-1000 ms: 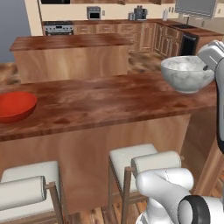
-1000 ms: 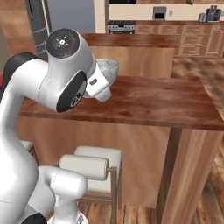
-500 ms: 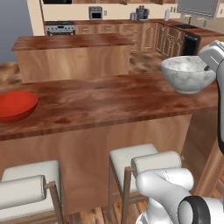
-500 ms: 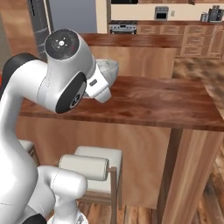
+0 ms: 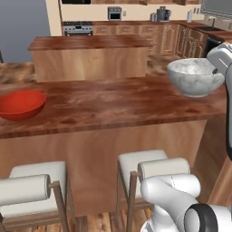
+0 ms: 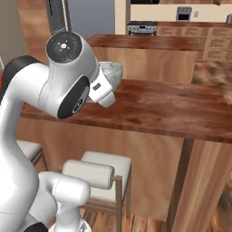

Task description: Pick up the bowls from the cabinet and place each bowl in front of a stool on the dining counter.

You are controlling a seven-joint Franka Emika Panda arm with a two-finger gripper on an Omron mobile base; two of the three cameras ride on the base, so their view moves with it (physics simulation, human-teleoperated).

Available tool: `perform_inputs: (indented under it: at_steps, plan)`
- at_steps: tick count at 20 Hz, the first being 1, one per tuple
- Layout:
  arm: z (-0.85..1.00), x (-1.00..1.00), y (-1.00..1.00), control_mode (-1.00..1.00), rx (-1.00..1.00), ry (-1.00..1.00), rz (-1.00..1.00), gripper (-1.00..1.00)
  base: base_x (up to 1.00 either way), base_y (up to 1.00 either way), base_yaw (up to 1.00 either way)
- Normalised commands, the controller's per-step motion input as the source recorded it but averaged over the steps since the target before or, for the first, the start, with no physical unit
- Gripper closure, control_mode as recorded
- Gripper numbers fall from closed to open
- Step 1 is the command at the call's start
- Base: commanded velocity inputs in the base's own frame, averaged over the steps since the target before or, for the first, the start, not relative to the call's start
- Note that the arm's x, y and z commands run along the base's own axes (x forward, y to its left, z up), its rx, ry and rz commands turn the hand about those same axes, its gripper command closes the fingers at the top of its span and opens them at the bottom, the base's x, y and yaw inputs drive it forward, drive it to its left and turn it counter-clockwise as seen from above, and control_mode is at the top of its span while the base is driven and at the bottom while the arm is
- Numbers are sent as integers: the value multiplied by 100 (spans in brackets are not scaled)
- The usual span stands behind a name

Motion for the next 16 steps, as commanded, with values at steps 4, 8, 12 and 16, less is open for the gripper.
perform_inputs:
  at_steps: [4,8,12,16]
  plan:
    - [0,0,0,100,0,0,0,100,51,0,37]
    - [0,0,0,100,0,0,0,100,58,0,31]
    - [0,0,0,100,0,0,0,100,62,0,29]
    - [-23,51,0,-100,0,-1,8,100,16,0,5]
